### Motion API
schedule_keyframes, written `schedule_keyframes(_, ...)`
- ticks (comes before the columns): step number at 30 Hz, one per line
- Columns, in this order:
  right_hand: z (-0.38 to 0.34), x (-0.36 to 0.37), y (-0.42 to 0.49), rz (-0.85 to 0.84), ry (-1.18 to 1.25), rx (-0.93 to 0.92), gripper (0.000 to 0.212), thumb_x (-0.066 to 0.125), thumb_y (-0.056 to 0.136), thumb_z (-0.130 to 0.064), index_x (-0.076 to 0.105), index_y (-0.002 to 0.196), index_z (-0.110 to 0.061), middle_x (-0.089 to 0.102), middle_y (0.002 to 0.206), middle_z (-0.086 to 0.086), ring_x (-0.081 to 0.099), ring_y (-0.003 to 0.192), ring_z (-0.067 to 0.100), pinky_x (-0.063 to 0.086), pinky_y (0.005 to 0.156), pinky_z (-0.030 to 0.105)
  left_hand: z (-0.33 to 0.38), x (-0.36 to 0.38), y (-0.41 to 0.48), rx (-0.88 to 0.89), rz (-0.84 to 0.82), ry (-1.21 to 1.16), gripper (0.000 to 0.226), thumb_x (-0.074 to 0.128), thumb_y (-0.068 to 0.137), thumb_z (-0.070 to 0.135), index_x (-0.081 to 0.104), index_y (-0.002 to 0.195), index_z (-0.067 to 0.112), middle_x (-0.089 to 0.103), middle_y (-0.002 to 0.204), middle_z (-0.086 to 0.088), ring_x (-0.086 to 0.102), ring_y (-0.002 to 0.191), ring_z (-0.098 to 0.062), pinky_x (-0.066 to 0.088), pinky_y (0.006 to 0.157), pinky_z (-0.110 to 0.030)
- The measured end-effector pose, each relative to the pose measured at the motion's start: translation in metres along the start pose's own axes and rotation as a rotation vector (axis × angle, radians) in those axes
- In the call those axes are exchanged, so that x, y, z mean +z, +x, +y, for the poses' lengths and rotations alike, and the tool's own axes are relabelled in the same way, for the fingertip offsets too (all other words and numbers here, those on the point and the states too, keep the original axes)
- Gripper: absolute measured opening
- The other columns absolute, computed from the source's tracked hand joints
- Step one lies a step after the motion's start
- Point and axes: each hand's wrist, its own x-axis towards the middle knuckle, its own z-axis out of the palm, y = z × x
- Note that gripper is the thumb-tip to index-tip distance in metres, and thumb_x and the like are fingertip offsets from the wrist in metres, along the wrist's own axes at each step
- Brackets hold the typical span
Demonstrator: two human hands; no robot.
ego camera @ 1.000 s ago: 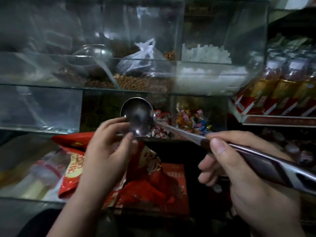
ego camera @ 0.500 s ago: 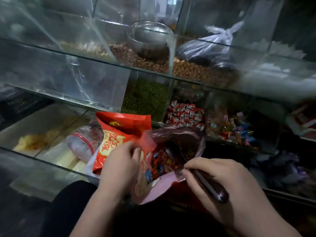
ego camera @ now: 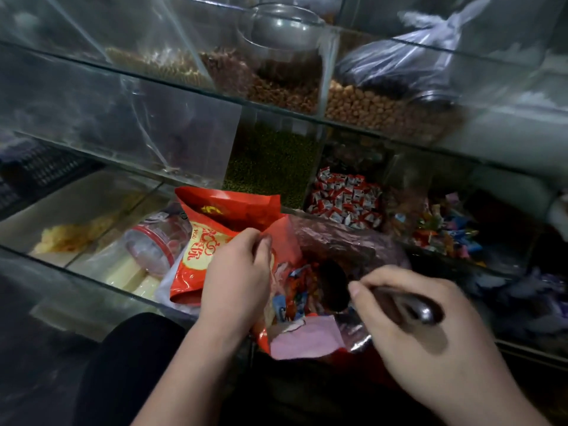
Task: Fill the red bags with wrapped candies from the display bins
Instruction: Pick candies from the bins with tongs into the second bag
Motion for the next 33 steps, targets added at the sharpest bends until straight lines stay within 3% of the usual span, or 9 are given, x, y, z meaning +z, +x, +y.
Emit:
schedule_keyframes(5, 0.008, 0.019, 0.006, -0.140, 0.209, 0.094, 0.011, 0.071, 0.089, -0.039, 0.072, 0.085, -0.029, 0.071, 0.066, -0.013, 0.066, 0.060, 0.001, 0.048, 0.055, 0.018, 0.000, 0.013, -0.009, -0.016, -0.027, -0.050, 0.023, 0.052, 0.100, 0.035, 0.059, 0.080, 0.025, 0.063, 0.072, 0.009, 0.057, 0.068, -0.005, 0.051, 0.064, -0.042)
schedule_keyframes(10, 0.002, 0.011, 0.005, -0.106, 0.242, 0.166, 0.020, 0.064, 0.083, -0.054, 0.071, 0.088, -0.036, 0.067, 0.062, -0.017, 0.063, 0.061, -0.005, 0.044, 0.055, 0.007, -0.004, 0.017, -0.011, -0.019, -0.005, -0.089, 0.027, 0.053, 0.100, 0.031, 0.056, 0.076, 0.021, 0.059, 0.067, 0.007, 0.054, 0.068, -0.007, 0.042, 0.060, -0.036)
schedule_keyframes(13, -0.008, 0.016, 0.001, -0.207, 0.037, 0.040, 0.031, 0.052, 0.084, -0.062, 0.061, 0.093, -0.034, 0.065, 0.069, -0.021, 0.062, 0.067, -0.003, 0.047, 0.058, 0.017, 0.002, 0.017, 0.001, 0.044, 0.018, -0.137, 0.028, 0.055, 0.100, 0.028, 0.054, 0.074, 0.018, 0.058, 0.065, 0.005, 0.055, 0.067, -0.008, 0.039, 0.058, -0.031)
schedule_keyframes(16, -0.004, 0.020, 0.015, -0.260, 0.067, 0.089, 0.025, 0.059, 0.090, -0.056, 0.063, 0.091, -0.031, 0.066, 0.065, -0.014, 0.063, 0.059, 0.000, 0.047, 0.053, 0.027, 0.009, 0.025, 0.016, 0.073, 0.035, -0.150, 0.024, 0.055, 0.099, 0.023, 0.057, 0.077, 0.013, 0.059, 0.068, 0.001, 0.054, 0.066, -0.012, 0.042, 0.063, -0.037)
schedule_keyframes(19, 0.005, 0.018, 0.031, -0.130, 0.261, 0.247, 0.029, 0.063, 0.094, -0.051, 0.069, 0.079, -0.027, 0.067, 0.054, -0.005, 0.059, 0.042, 0.005, 0.045, 0.048, 0.023, 0.011, 0.032, 0.024, 0.074, 0.028, -0.171, 0.023, 0.055, 0.099, 0.023, 0.057, 0.079, 0.014, 0.060, 0.068, 0.001, 0.056, 0.066, -0.013, 0.043, 0.064, -0.039)
schedule_keyframes(25, 0.014, 0.019, 0.019, 0.155, 0.542, 0.352, 0.028, 0.056, 0.098, -0.060, 0.070, 0.087, -0.039, 0.064, 0.046, 0.006, 0.060, 0.033, 0.019, 0.044, 0.043, 0.026, -0.001, 0.011, 0.025, 0.049, 0.000, -0.070, 0.015, 0.058, 0.096, 0.031, 0.063, 0.083, 0.029, 0.065, 0.073, 0.019, 0.060, 0.072, 0.001, 0.038, 0.056, -0.013)
schedule_keyframes(28, 0.007, 0.016, 0.016, 0.233, 0.571, 0.363, 0.042, 0.051, 0.093, -0.071, 0.071, 0.080, -0.037, 0.063, 0.043, 0.007, 0.059, 0.031, 0.018, 0.045, 0.036, 0.023, 0.004, -0.007, 0.021, 0.006, -0.001, 0.017, 0.006, 0.062, 0.095, 0.032, 0.067, 0.097, 0.031, 0.062, 0.083, 0.020, 0.061, 0.083, -0.006, 0.041, 0.066, -0.022)
schedule_keyframes(30, 0.005, 0.013, 0.011, 0.269, 0.529, 0.328, 0.052, 0.046, 0.090, -0.080, 0.070, 0.081, -0.034, 0.062, 0.042, 0.005, 0.059, 0.032, 0.015, 0.049, 0.041, 0.024, 0.014, -0.017, 0.010, 0.092, 0.096, 0.026, 0.015, 0.065, 0.093, 0.028, 0.066, 0.108, 0.025, 0.059, 0.098, 0.013, 0.057, 0.092, -0.006, 0.043, 0.077, -0.023)
schedule_keyframes(33, 0.004, 0.007, 0.006, 0.285, 0.554, 0.345, 0.063, 0.042, 0.084, -0.087, 0.070, 0.081, -0.032, 0.062, 0.042, 0.005, 0.060, 0.032, 0.016, 0.050, 0.040, 0.028, 0.034, -0.021, -0.015, 0.293, 0.156, 0.000, 0.009, 0.064, 0.092, 0.019, 0.066, 0.101, 0.021, 0.057, 0.095, 0.012, 0.055, 0.089, -0.003, 0.044, 0.078, -0.016)
